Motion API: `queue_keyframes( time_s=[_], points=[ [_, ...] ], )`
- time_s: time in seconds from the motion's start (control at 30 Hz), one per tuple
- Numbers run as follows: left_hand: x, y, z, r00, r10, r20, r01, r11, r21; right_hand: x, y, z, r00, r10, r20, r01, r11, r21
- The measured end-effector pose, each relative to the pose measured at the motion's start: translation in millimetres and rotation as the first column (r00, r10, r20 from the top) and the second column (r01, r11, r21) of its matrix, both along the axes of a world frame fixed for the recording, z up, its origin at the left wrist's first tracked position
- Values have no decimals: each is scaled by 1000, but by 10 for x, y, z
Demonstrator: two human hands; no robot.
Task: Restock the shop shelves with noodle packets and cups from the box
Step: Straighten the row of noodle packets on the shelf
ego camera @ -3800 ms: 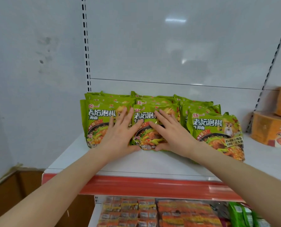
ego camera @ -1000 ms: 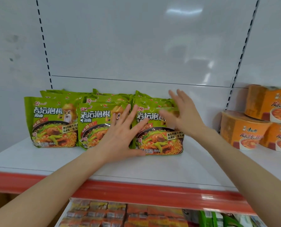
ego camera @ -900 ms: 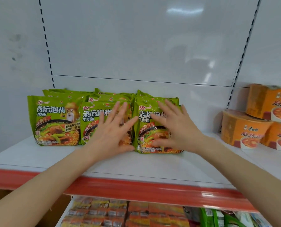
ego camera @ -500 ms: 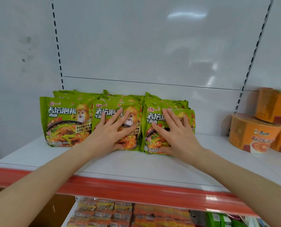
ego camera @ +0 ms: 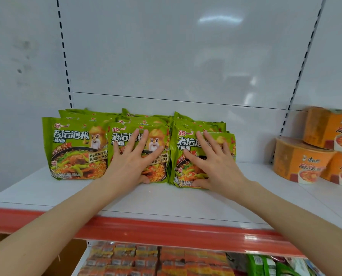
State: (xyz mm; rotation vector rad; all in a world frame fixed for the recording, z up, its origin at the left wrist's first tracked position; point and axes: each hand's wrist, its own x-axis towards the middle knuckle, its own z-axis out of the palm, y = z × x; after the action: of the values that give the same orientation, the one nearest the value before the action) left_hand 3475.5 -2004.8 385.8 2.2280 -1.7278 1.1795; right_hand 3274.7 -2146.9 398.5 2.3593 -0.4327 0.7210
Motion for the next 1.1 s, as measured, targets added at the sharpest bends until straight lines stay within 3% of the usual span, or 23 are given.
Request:
queue_keyframes(
  time_s=[0.23, 0.33, 0.43, 0.5, 0.57, 0.73, 0.93, 1.1],
  points=[
    [86, 2, -24, 1000, -15, -18, 16, 999, 43, 52, 3, -21, 1000, -8, 18, 9, 1000, -2],
    [56, 20, -29, 993, -97, -69, 98, 995, 9, 53, 8, -22, 1000, -21, -6, 21, 999, 28],
    [118, 157, -7, 954, -177, -242, 191, 981, 33, 28, 26, 20, 1000, -4, -7, 5, 997, 79],
    [203, 327, 23, 951, -215, -221, 217, 976, -15, 47, 107, 73, 1000, 14, 20, -15, 998, 62],
    [384, 512, -5, 975, -162, -155, 151, 985, -77, 143, 233, 126, 998, 42, 48, -41, 999, -28],
    [758, 839, 20, 953, 85, -292, -100, 994, -37, 617, 535, 112, 984, 180, 3, -179, 980, -82],
    [865, 836, 125, 926, 163, -340, -100, 976, 195, 986, 639, 64, 973, 211, -96, -215, 976, -38],
    [962, 845, 119, 948, 153, -279, -101, 976, 193, 1111, 627, 20, 978, 165, -131, -168, 986, -11]
  ],
)
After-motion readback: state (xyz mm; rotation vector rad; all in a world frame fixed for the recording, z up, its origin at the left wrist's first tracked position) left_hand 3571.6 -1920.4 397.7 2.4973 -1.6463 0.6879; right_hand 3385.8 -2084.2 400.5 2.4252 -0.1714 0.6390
